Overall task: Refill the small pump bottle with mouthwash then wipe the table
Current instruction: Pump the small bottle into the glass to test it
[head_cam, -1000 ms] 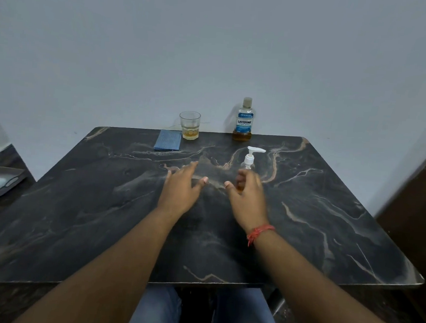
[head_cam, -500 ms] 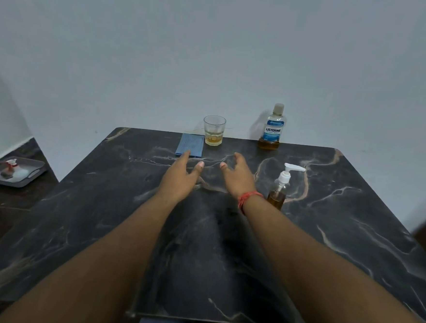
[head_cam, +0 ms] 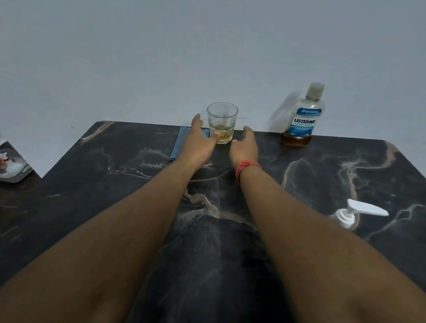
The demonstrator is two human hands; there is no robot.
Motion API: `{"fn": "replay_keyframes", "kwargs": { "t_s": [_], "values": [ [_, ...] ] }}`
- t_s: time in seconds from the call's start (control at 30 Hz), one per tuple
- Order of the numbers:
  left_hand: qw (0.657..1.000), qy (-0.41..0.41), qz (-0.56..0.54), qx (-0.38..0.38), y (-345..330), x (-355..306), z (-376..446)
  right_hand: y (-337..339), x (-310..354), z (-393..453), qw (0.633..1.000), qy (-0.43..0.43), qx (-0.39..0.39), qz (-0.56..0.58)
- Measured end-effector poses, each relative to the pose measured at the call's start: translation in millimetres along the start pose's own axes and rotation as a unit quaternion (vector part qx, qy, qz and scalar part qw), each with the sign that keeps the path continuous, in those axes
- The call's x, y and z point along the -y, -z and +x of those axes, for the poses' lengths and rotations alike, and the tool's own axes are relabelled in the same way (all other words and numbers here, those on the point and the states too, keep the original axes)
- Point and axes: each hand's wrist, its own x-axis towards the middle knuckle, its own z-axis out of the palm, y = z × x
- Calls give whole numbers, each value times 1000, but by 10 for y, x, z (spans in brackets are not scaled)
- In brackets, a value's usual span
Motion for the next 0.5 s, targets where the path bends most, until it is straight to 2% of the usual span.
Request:
{"fn": "replay_keyframes", "kwargs": {
  "t_s": [0.23, 0.5],
  "values": [
    [999, -2, -42, 19, -106, 15, 334, -128, 33, 238, 999, 26, 2, 41],
    [996, 0, -91, 20, 18, -102, -104, 17, 129, -142, 999, 39, 14, 9]
  ]
}}
